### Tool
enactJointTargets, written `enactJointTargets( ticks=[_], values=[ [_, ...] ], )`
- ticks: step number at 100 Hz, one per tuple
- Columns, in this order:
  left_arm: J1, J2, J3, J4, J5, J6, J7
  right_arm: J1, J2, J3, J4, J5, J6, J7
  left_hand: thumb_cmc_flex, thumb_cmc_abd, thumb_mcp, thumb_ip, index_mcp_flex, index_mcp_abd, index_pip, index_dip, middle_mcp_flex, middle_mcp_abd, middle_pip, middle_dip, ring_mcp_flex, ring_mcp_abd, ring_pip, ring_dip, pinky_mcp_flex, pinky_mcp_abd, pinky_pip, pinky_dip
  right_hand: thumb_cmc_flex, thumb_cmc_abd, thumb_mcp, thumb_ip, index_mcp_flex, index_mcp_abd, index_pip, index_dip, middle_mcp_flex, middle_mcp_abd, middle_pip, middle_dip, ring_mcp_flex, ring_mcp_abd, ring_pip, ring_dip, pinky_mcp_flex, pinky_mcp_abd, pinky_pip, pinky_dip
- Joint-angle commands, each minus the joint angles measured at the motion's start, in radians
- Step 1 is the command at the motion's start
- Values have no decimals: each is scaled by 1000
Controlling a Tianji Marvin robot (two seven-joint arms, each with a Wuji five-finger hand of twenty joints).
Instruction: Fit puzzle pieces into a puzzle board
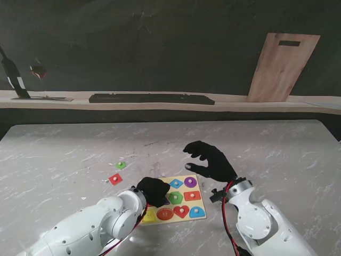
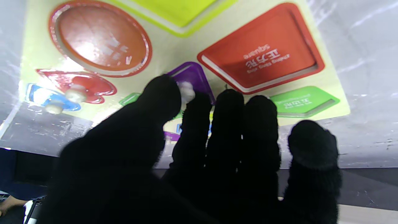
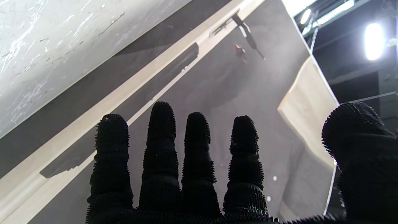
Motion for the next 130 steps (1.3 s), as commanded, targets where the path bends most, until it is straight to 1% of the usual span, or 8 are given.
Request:
enactJointTargets(
  ticks=[1,11,18,37,56,79,100,130],
  values=[
    [2,10,2,3,-1,-11,-15,-7,-5,-1,-5,-4,-3,-4,-26,-19,-35,-22,-76,-5,-131,28,-58,0,30,43,-27,-36,-12,29,-23,-127,-11,0,-16,21,0,31,18,-30,3,13,19,-11,-1,8,17,-9,14,13,2,8,16,11],
    [-1,14,2,0,7,-25,-28,-8,-6,0,-6,-4,-4,-5,-99,51,-24,41,-134,22,-210,86,-105,-15,43,40,-39,-40,-17,36,-30,-133,-17,1,-16,22,1,31,19,-29,3,13,19,-10,-1,8,18,-8,14,13,3,7,16,11],
    [-1,16,2,-2,12,-31,-32,-9,-6,2,-6,-4,-6,-6,-115,57,-32,53,-161,25,-234,123,-117,-22,59,18,-40,-43,-18,37,-32,-135,-18,1,-16,22,1,32,19,-29,3,13,20,-11,-1,8,18,-7,14,13,3,8,16,11],
    [7,17,-9,-1,18,-54,-21,-13,-6,5,-9,-7,-8,-9,-171,47,-73,40,-243,25,-276,125,-131,-41,75,21,-43,-44,-18,38,-34,-141,-20,0,-16,22,1,32,20,-29,3,13,22,-11,-1,8,20,-8,15,13,3,8,16,11],
    [24,14,-35,-5,22,-83,9,-15,-6,6,-10,-7,-10,-11,-191,67,-111,37,-254,26,-350,83,-132,-46,75,24,-44,-40,-20,38,-35,-140,-20,0,-16,23,3,32,20,-29,3,13,23,-12,-1,8,21,-8,16,14,4,8,16,11],
    [50,0,-72,3,4,-109,77,-16,-6,8,-11,-8,-11,-12,-214,110,-153,31,-232,28,-355,66,-116,-42,74,23,-34,-30,-18,36,-29,-126,-17,2,-16,23,4,33,19,-28,2,13,22,-11,-1,8,20,-8,15,13,4,8,17,11],
    [95,-12,-144,-14,-24,-102,129,-12,-6,5,-8,-1,-3,-7,-165,181,-247,39,-221,22,-350,44,-135,-19,41,4,-65,-8,-38,29,-64,-114,-47,2,-17,23,4,33,19,-29,2,14,22,-12,-1,8,20,-8,15,14,4,7,17,11],
    [133,9,-286,-50,106,-136,142,-5,-6,0,-1,5,0,0,-88,247,-360,50,-122,-14,-418,-12,-213,23,-107,-120,-143,4,-120,25,-153,-117,-123,1,-17,24,3,33,21,-29,1,13,22,-10,-2,8,21,-8,16,14,4,7,17,10]
  ],
)
